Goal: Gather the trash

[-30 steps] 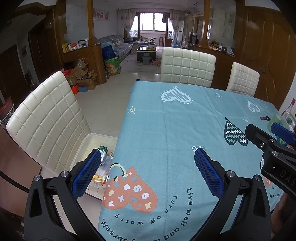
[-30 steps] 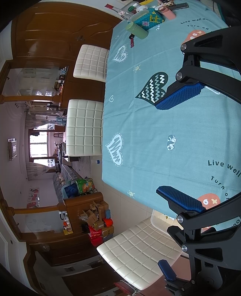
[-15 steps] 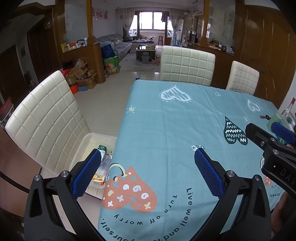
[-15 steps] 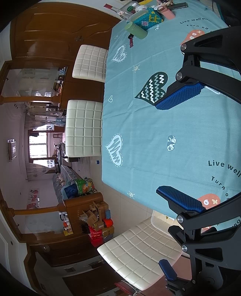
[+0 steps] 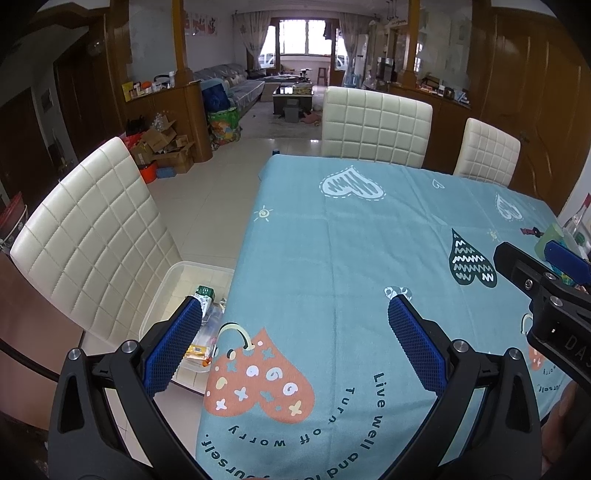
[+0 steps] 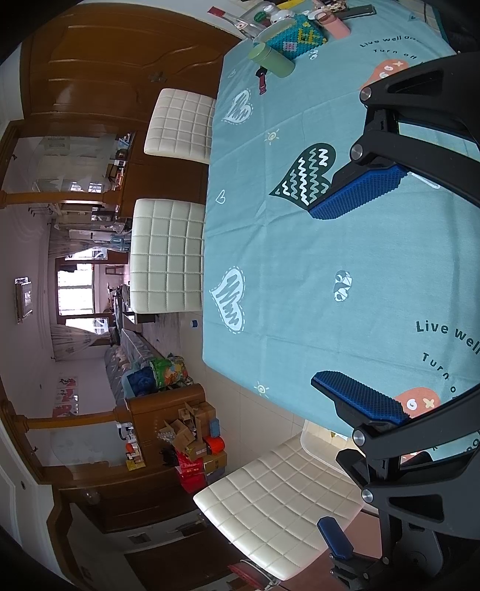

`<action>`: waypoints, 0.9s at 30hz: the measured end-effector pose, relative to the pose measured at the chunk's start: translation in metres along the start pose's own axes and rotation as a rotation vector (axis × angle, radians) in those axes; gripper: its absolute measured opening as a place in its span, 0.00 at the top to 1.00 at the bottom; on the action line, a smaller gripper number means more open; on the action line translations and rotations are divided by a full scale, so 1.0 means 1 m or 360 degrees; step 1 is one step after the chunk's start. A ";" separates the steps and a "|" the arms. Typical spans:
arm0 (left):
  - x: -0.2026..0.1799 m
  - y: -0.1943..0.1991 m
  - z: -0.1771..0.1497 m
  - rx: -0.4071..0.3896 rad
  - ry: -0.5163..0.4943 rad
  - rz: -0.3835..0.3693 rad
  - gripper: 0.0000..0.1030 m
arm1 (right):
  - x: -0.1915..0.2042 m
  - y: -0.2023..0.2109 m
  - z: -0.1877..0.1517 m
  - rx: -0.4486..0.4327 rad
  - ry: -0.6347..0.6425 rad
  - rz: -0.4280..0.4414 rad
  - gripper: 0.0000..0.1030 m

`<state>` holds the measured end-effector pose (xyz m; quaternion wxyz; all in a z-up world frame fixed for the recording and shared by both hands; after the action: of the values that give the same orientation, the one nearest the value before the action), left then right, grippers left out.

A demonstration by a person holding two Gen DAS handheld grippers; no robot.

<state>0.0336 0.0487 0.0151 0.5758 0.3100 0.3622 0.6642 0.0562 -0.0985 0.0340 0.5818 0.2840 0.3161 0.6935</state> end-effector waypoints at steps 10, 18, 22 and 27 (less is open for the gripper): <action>0.000 0.000 0.000 0.0000 -0.0001 -0.0001 0.04 | 0.001 0.000 0.000 0.0000 0.0000 0.0001 0.20; 0.000 0.000 0.001 0.0003 0.0000 -0.0002 0.04 | 0.000 0.000 0.000 0.0004 -0.0001 0.0001 0.20; 0.000 0.000 0.001 0.0004 0.0001 -0.0002 0.04 | 0.000 0.000 0.001 0.0001 -0.0001 0.0001 0.20; 0.000 0.000 0.001 0.0004 0.0000 -0.0002 0.04 | -0.001 0.000 0.001 0.0003 -0.0001 0.0002 0.20</action>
<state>0.0347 0.0487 0.0156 0.5757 0.3104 0.3633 0.6634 0.0570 -0.0990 0.0342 0.5812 0.2848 0.3164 0.6936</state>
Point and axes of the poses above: each gripper's, at about its wrist camera, not at the fingertips, and y roughly against the way its jaws point, x to its left, z to its top, the point moved 5 cm from there along -y, roughly the way its jaws point, and after that the axes turned 10 degrees about x, right-handed, at the moved point
